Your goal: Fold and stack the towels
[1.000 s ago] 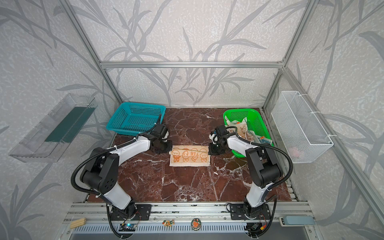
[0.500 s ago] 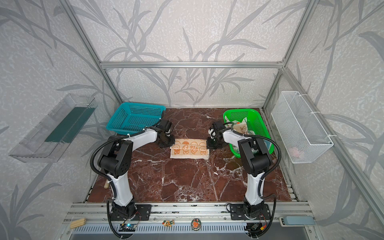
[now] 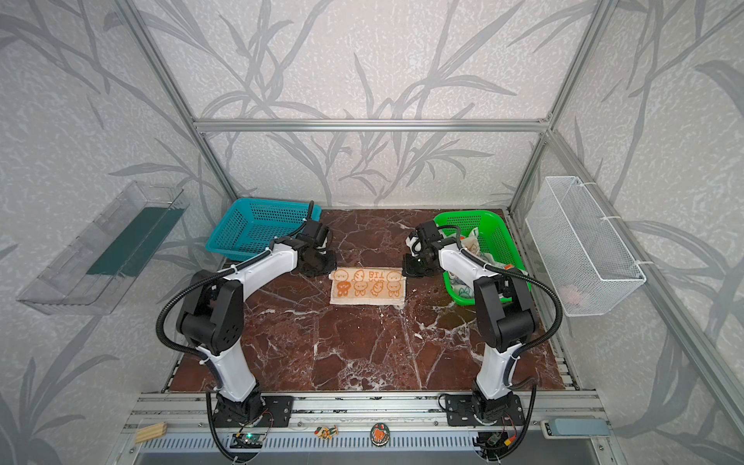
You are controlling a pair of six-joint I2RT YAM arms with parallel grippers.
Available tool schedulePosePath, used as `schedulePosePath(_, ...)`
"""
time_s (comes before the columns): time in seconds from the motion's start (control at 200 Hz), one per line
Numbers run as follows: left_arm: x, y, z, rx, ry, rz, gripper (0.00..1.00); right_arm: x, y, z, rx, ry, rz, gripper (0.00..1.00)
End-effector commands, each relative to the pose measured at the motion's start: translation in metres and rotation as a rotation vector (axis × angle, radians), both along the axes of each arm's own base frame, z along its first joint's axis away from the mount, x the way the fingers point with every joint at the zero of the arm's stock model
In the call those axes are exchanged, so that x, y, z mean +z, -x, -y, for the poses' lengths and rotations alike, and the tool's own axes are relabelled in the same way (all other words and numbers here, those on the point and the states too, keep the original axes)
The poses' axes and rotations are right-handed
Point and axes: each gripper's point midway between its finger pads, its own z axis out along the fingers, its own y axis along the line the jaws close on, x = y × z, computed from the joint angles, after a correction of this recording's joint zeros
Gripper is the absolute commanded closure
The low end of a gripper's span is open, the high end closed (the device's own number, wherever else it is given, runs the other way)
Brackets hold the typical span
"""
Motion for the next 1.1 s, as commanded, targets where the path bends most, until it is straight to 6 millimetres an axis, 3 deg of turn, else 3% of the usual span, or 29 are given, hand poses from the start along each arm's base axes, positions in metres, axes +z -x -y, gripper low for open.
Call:
schedulePosePath(0.0, 0.004, 0.011, -0.011, 0.019, -0.027, 0.001, 1.0, -0.001, 0.014, 0.011, -0.004, 0.029, -0.028, 1.0)
schedulePosePath(0.28, 0.001, 0.025, -0.012, 0.024, 0.0, -0.003, 1.0, -0.008, 0.027, 0.015, -0.007, 0.035, -0.041, 1.0)
schedulePosePath(0.84, -0.029, 0.038, -0.007, 0.021, 0.009, -0.05, 1.0, -0.053, 0.046, 0.014, 0.003, 0.052, -0.121, 1.0)
schedulePosePath(0.9, -0.03, 0.039, -0.004, 0.015, 0.01, -0.052, 1.0, -0.056, 0.047, 0.013, 0.005, 0.053, -0.127, 0.96)
schedulePosePath(1.005, -0.028, 0.04, 0.0, 0.004, 0.018, -0.049, 0.9, -0.057, 0.049, 0.011, 0.01, 0.051, -0.13, 0.83)
schedulePosePath(1.095, -0.022, 0.042, 0.006, -0.01, 0.032, -0.037, 0.68, -0.052, 0.048, 0.01, 0.011, 0.043, -0.12, 0.75)
